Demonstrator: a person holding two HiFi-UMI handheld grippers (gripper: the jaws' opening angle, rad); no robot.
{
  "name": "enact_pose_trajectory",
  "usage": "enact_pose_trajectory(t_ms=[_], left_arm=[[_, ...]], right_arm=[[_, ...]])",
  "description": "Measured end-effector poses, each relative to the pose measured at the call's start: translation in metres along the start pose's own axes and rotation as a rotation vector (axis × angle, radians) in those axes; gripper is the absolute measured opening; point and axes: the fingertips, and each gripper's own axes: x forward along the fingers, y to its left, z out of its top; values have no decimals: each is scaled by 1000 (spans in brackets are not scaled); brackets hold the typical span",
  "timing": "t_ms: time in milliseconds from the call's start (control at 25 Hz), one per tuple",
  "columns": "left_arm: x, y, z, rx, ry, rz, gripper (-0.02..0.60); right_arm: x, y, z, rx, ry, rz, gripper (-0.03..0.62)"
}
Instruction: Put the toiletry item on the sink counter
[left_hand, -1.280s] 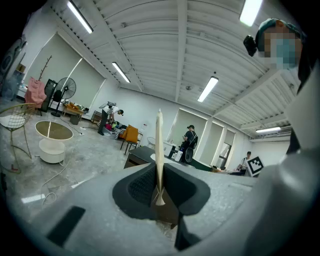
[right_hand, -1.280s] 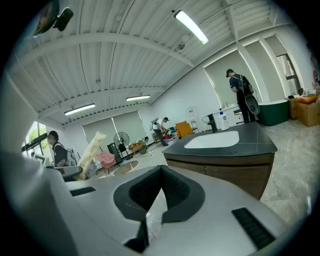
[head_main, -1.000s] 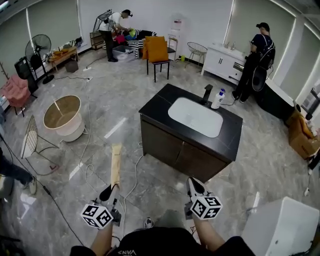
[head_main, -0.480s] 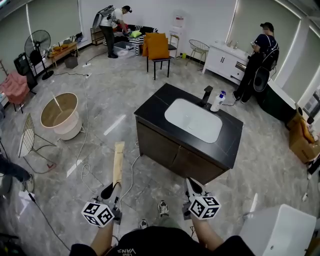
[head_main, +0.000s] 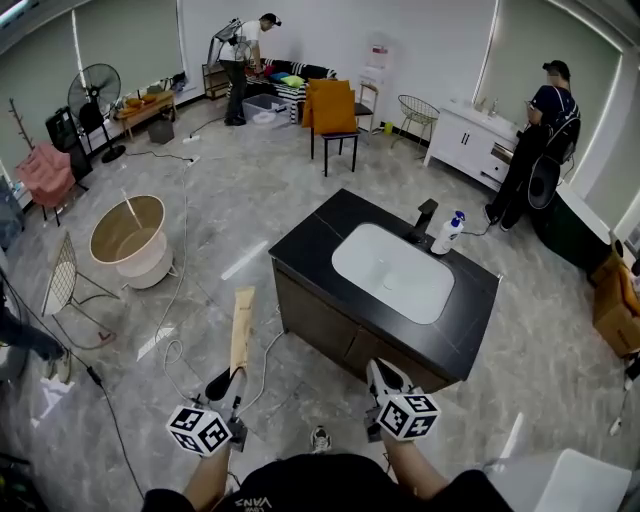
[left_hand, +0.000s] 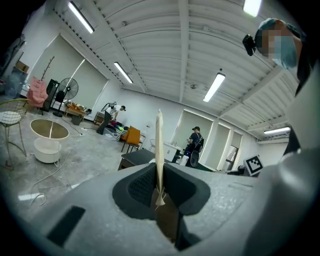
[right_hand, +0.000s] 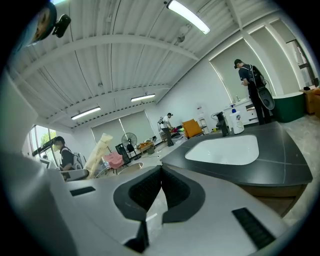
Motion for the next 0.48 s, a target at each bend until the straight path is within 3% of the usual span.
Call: enact_pose_trajectory(t_ms=[480], left_arm=[[42, -10, -8, -12, -9, 73, 40]], right_arm=[[47, -42, 14, 10, 43, 72, 0]])
